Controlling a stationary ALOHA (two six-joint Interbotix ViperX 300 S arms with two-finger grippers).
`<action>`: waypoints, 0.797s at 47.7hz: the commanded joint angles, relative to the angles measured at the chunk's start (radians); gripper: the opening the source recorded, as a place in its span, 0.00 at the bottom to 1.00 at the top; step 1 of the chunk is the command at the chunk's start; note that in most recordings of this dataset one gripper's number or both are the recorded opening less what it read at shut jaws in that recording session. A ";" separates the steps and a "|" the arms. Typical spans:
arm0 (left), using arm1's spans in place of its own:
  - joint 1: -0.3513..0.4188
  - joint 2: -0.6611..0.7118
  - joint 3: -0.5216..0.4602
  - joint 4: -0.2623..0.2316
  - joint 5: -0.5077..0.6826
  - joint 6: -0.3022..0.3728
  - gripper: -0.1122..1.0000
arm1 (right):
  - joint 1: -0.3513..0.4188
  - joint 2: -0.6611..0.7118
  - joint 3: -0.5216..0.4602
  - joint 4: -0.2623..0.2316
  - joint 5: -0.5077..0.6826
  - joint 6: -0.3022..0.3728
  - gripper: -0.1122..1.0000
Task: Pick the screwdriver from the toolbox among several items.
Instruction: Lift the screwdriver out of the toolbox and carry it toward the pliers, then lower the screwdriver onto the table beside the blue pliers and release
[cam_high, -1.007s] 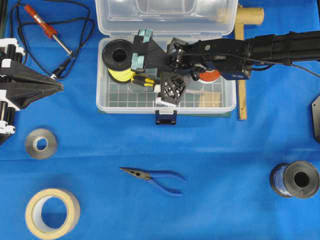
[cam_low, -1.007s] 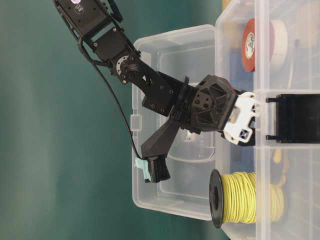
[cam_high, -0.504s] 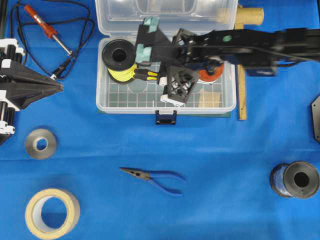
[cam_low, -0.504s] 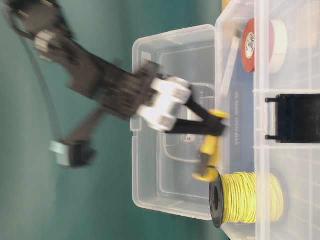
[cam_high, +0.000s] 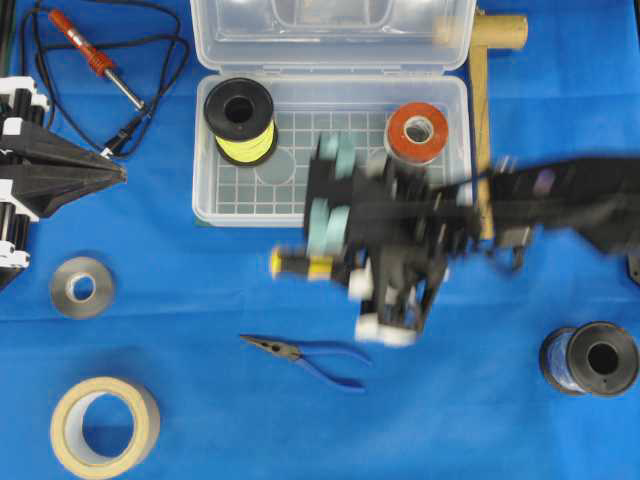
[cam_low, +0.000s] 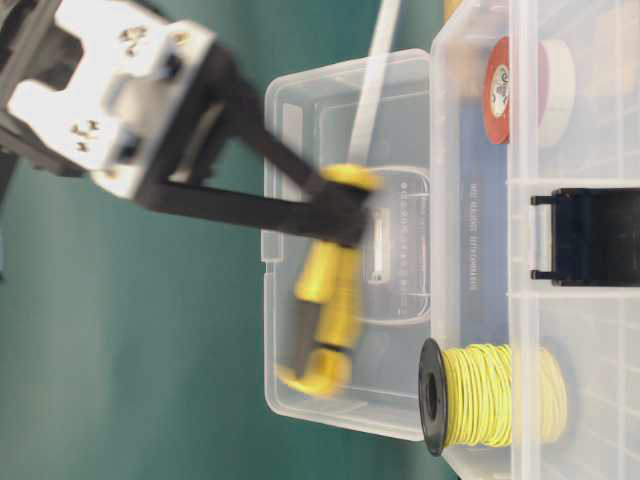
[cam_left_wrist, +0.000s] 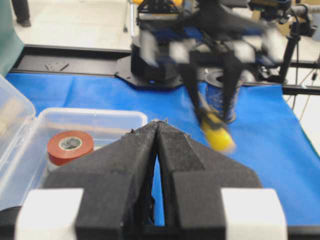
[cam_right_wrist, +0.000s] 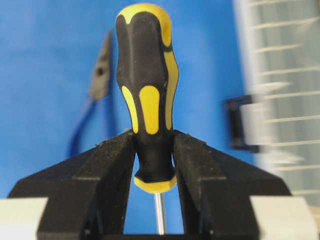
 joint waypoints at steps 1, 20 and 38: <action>0.002 0.003 -0.009 -0.002 -0.005 0.000 0.10 | 0.034 0.035 -0.020 -0.031 -0.038 0.058 0.32; 0.000 0.005 -0.008 -0.002 -0.006 0.000 0.10 | 0.041 0.322 -0.097 -0.058 -0.129 0.187 0.32; 0.000 0.003 -0.005 -0.002 -0.005 0.000 0.10 | 0.037 0.376 -0.120 -0.040 -0.140 0.189 0.33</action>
